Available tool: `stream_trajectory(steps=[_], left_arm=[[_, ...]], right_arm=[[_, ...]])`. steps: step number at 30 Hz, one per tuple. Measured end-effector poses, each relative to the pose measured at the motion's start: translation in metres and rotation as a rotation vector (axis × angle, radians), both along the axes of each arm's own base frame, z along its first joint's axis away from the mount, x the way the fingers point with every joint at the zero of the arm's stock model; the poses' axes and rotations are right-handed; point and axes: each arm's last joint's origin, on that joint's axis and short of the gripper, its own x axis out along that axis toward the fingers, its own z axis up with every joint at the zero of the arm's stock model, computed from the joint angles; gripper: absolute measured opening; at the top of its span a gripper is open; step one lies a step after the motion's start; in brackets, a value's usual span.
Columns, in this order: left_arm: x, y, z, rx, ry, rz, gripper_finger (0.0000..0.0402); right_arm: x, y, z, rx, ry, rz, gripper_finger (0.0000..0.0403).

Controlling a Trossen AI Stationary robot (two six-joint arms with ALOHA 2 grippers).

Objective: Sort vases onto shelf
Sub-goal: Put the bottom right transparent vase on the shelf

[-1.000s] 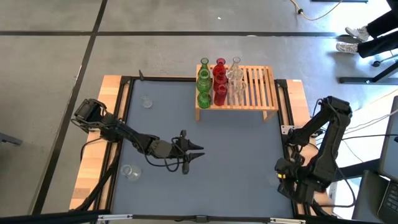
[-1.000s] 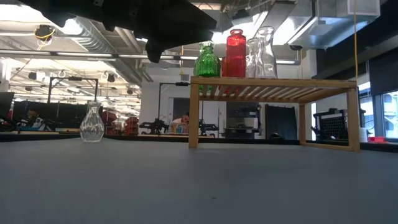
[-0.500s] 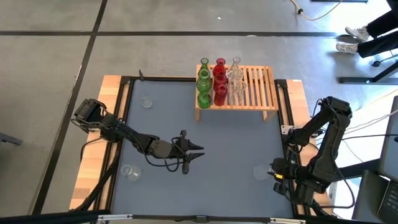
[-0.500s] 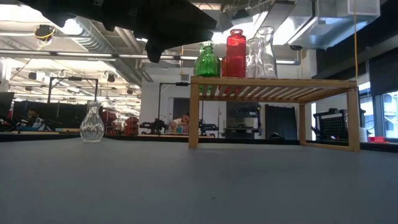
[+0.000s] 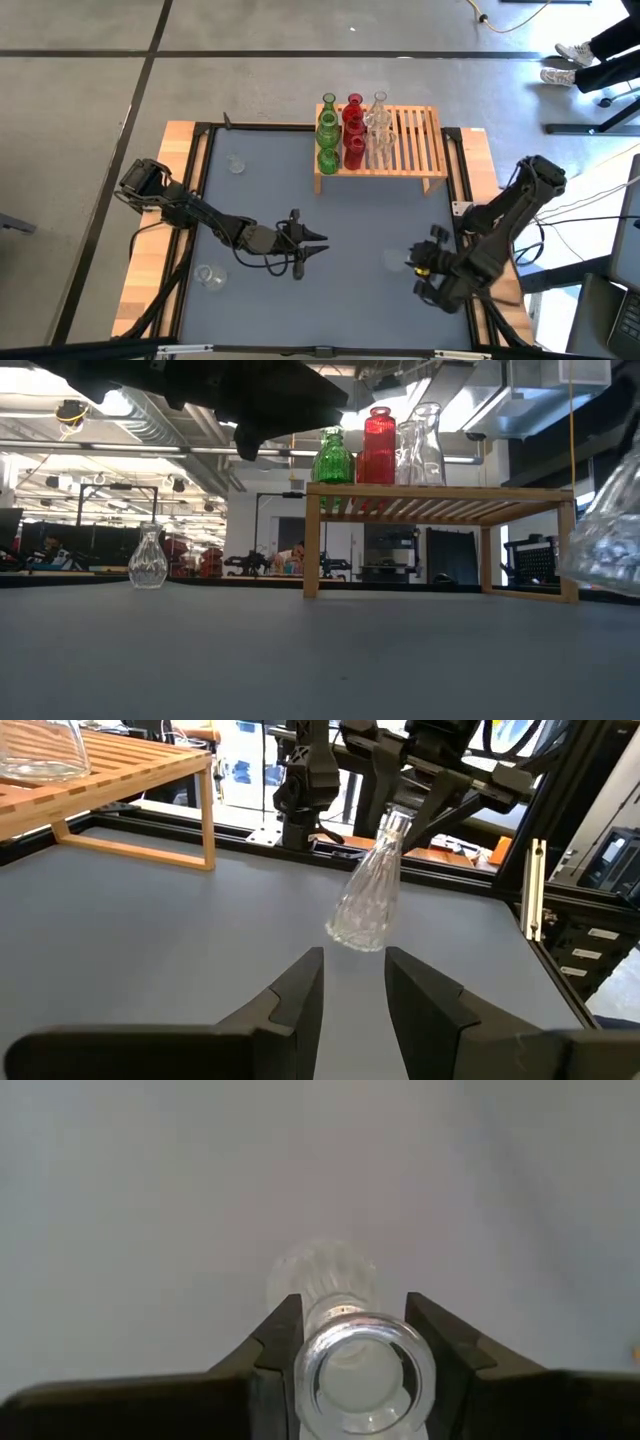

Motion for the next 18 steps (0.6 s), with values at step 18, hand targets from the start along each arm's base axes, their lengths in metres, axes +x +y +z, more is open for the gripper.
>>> stream_trajectory(steps=[18], left_arm=[[-0.005, -0.011, -0.004, 0.036, 0.044, -0.04, 0.0102]], right_arm=[[0.039, -0.013, -0.011, 0.037, 0.053, 0.004, 0.0207]])
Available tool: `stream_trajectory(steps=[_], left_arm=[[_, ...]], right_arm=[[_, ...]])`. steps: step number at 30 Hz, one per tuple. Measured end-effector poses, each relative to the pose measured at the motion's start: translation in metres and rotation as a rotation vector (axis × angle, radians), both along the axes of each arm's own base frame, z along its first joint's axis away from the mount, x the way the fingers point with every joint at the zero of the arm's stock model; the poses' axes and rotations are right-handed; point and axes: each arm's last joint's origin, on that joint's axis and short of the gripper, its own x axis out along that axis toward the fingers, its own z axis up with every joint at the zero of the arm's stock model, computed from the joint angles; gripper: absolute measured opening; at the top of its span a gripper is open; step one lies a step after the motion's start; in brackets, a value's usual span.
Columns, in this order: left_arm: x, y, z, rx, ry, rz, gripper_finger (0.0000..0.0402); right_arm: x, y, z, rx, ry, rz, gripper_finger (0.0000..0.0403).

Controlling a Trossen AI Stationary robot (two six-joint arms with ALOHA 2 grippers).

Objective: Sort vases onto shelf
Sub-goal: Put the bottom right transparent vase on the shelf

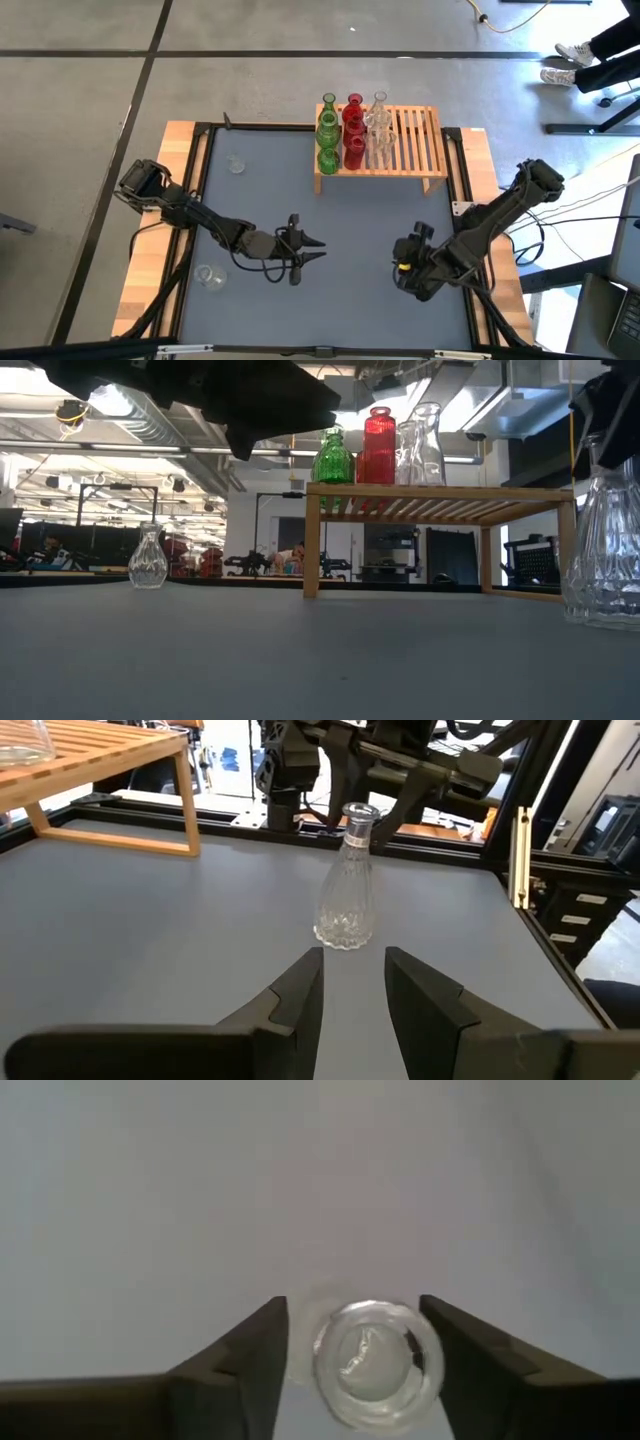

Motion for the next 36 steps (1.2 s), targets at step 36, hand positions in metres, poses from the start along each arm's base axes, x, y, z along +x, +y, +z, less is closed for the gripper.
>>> stream_trajectory(steps=[36], left_arm=[[0.0, 0.001, 0.0, 0.028, 0.007, -0.003, 0.0102]], right_arm=[[-0.1, 0.005, -0.046, 0.143, -0.274, 0.005, 0.0287]])
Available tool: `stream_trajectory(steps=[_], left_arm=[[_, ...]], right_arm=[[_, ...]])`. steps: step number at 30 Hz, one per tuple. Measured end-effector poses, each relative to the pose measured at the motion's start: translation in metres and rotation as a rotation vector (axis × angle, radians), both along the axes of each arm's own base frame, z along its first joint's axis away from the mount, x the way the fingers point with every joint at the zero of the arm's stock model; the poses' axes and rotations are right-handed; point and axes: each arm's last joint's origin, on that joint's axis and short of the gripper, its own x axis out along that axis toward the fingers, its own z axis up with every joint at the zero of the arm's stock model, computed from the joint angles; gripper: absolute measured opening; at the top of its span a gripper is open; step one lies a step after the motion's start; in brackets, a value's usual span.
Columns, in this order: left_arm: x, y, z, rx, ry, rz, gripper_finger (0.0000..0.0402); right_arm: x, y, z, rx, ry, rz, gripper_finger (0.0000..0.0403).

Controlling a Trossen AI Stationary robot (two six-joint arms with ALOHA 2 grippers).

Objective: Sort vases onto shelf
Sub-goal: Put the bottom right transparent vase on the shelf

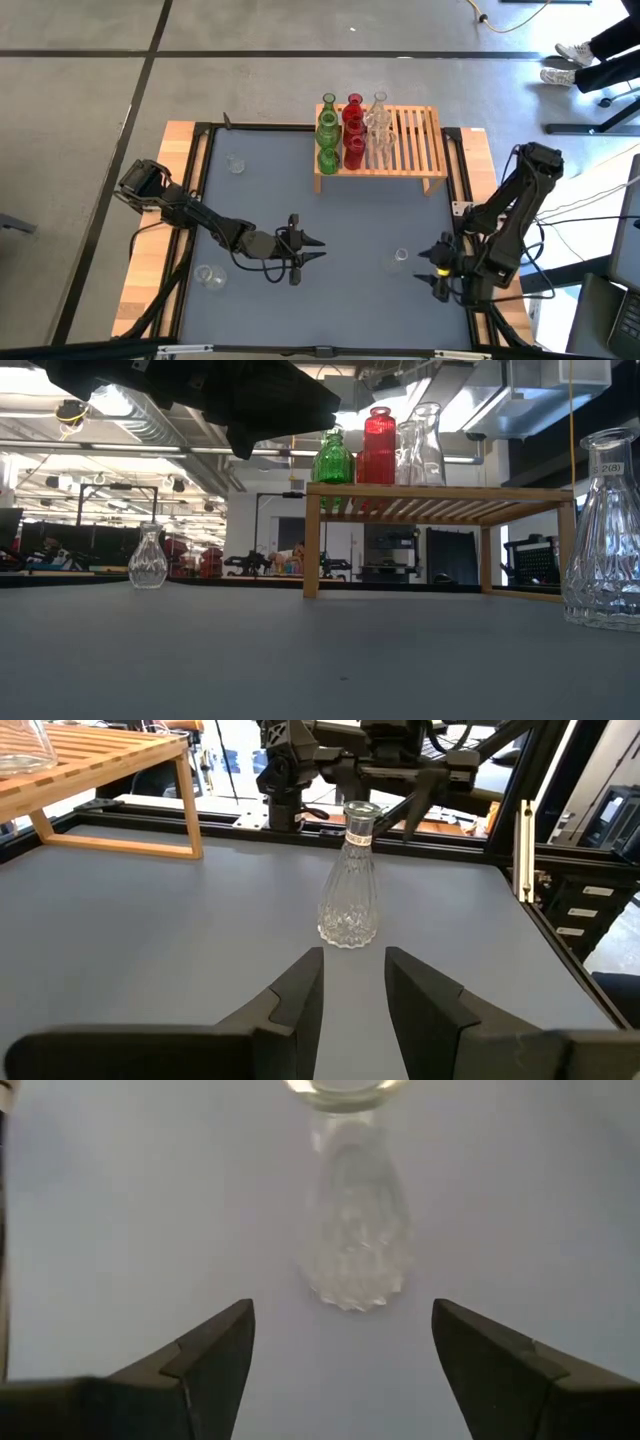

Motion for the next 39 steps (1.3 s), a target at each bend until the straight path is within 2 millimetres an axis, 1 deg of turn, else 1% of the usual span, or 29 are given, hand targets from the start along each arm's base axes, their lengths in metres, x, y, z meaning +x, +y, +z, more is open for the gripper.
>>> stream_trajectory(steps=[4, 8, 10, 17, 20, 24, 30, 39], left_arm=[[0.0, 0.0, 0.0, 0.0, 0.0, 0.0, 0.0102], [0.0, 0.0, 0.0, 0.0, 0.0, 0.0, 0.0102], [0.0, 0.0, 0.0, -0.001, -0.003, 0.0, 0.0102], [0.0, 0.001, 0.0, 0.003, -0.004, 0.001, 0.0102], [0.0, 0.001, 0.0, 0.005, -0.004, 0.001, 0.0102], [0.001, 0.001, 0.001, 0.004, -0.006, 0.002, 0.0102], [0.001, 0.001, 0.001, 0.003, -0.007, 0.002, 0.0102], [0.001, 0.001, 0.001, 0.003, -0.006, 0.003, 0.0102]], right_arm=[[0.001, 0.003, -0.013, 0.004, -0.069, -0.005, 0.0287], [0.0, 0.002, -0.025, -0.028, -0.06, -0.011, 0.0287], [0.002, 0.003, -0.028, -0.041, -0.092, -0.027, 0.0287], [0.006, 0.004, -0.026, -0.145, -0.29, -0.069, 0.0287], [0.009, 0.002, -0.025, -0.172, -0.327, -0.092, 0.0287], [0.02, 0.002, -0.026, -0.212, -0.367, -0.116, 0.0287], [0.035, 0.002, -0.036, -0.262, -0.348, -0.142, 0.0287], [0.046, 0.003, -0.045, -0.271, -0.343, -0.181, 0.0283]])
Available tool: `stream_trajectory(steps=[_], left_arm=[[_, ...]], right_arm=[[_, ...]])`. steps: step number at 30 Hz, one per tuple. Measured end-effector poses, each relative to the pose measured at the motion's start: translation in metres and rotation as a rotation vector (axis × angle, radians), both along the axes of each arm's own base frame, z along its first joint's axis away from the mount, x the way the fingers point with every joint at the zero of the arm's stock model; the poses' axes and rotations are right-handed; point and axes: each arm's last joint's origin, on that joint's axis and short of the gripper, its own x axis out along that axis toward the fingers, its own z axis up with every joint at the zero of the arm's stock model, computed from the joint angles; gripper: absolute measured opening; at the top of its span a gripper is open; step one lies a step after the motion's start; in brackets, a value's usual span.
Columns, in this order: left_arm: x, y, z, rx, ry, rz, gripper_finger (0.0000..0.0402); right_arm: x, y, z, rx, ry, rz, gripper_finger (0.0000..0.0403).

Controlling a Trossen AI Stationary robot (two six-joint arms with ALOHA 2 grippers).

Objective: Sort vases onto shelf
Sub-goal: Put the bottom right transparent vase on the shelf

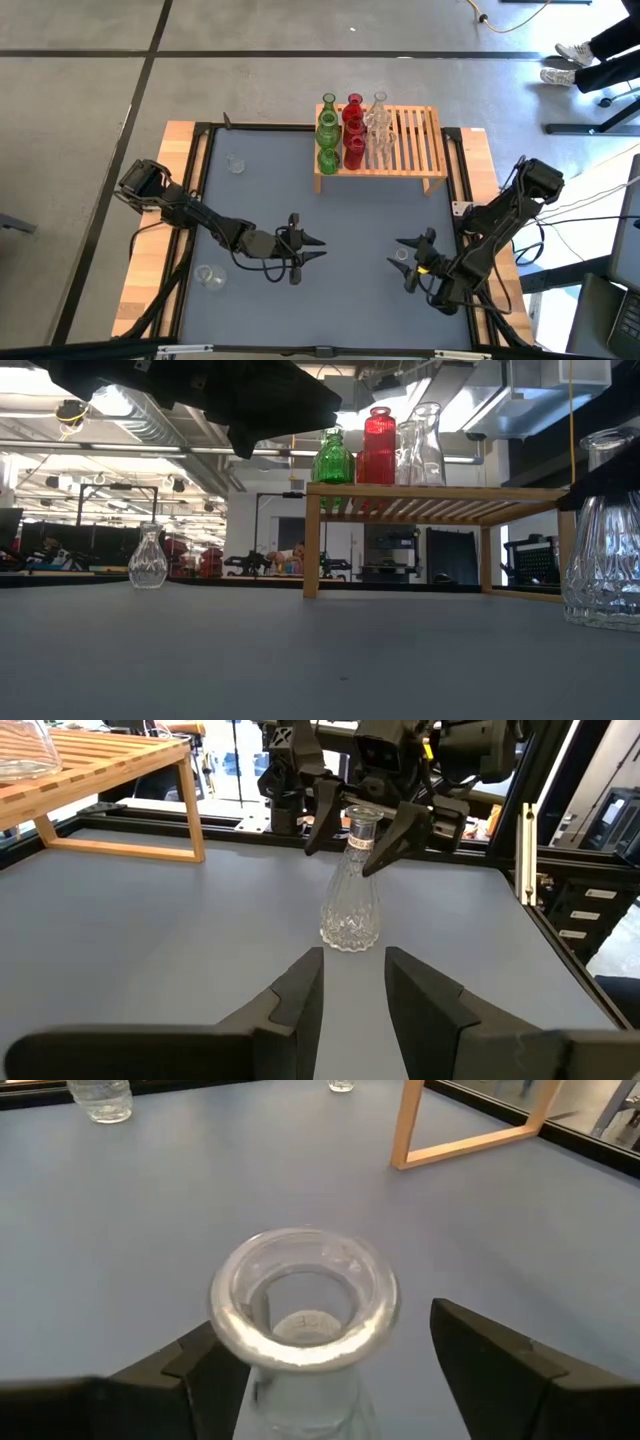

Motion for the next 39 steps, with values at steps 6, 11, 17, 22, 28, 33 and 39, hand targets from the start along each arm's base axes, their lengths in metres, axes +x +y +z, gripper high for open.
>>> stream_trajectory(steps=[6, 11, 17, 22, 28, 33, 39], left_arm=[[0.0, 0.0, 0.0, 0.0, 0.0, 0.0, 0.0102], [0.0, 0.0, 0.0, 0.0, 0.0, 0.0, 0.0102], [-0.001, -0.002, 0.0, -0.015, -0.001, -0.002, 0.0102], [-0.003, -0.009, 0.0, -0.053, -0.005, -0.015, 0.0102], [-0.009, -0.021, 0.0, -0.081, -0.005, -0.051, 0.0102], [-0.013, -0.026, 0.008, -0.067, -0.028, -0.085, 0.0102], [-0.014, -0.027, 0.009, -0.071, -0.026, -0.109, 0.0102]], right_arm=[[0.0, 0.0, -0.001, -0.006, -0.001, 0.0, 0.0201], [0.0, 0.0, 0.0, -0.022, -0.007, -0.003, 0.0089], [-0.002, -0.003, 0.007, 0.031, -0.015, -0.008, 0.0087], [-0.005, -0.007, 0.022, 0.045, -0.03, 0.019, 0.0087], [-0.011, -0.019, 0.048, 0.05, -0.068, 0.06, 0.0085], [-0.009, -0.029, 0.077, 0.029, -0.093, 0.081, 0.0075], [0.005, -0.047, 0.113, -0.147, -0.07, 0.078, 0.0074]])
